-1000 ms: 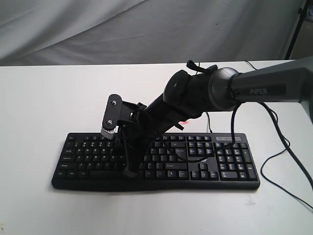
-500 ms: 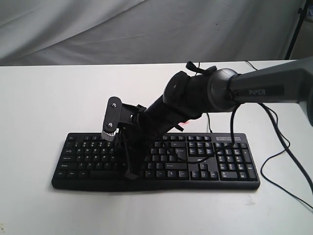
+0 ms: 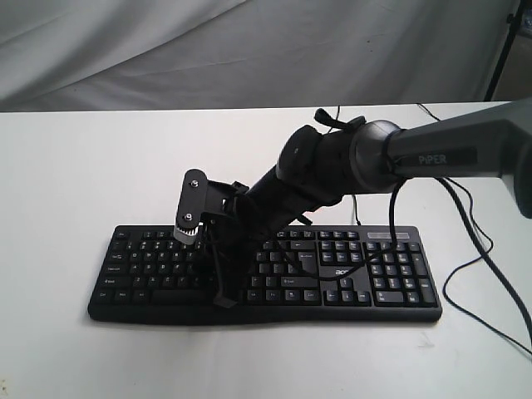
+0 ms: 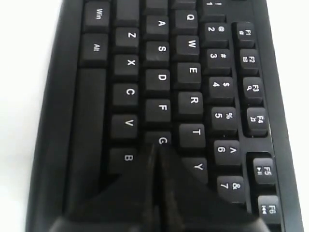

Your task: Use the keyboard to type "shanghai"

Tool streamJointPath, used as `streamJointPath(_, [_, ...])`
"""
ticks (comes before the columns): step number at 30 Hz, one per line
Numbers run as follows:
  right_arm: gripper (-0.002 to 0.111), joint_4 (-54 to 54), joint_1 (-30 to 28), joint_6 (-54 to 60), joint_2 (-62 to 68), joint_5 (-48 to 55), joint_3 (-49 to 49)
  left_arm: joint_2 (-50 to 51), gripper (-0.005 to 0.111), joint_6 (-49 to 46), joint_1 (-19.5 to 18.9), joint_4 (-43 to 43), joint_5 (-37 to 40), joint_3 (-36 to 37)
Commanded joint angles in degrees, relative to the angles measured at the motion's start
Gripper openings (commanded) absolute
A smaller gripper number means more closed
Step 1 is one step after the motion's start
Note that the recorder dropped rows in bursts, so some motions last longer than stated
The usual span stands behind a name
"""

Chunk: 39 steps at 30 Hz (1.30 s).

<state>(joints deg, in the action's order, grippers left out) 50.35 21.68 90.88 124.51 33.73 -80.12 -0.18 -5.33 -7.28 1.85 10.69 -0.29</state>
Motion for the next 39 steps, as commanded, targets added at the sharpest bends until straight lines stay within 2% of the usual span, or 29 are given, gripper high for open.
streamJointPath(1, [0.000, -0.3, -0.4, 0.4, -0.2, 0.4, 0.3, 0.2, 0.001, 0.2, 0.2, 0.0, -0.2, 0.3])
streamJointPath(32, [0.000, 0.6, -0.4, 0.4, -2.3, -0.2, 0.3, 0.2, 0.001, 0.2, 0.2, 0.0, -0.2, 0.3])
streamJointPath(39, [0.000, 3.5, 1.8, 0.4, -2.2, -3.0, 0.3, 0.2, 0.001, 0.2, 0.2, 0.0, -0.2, 0.3])
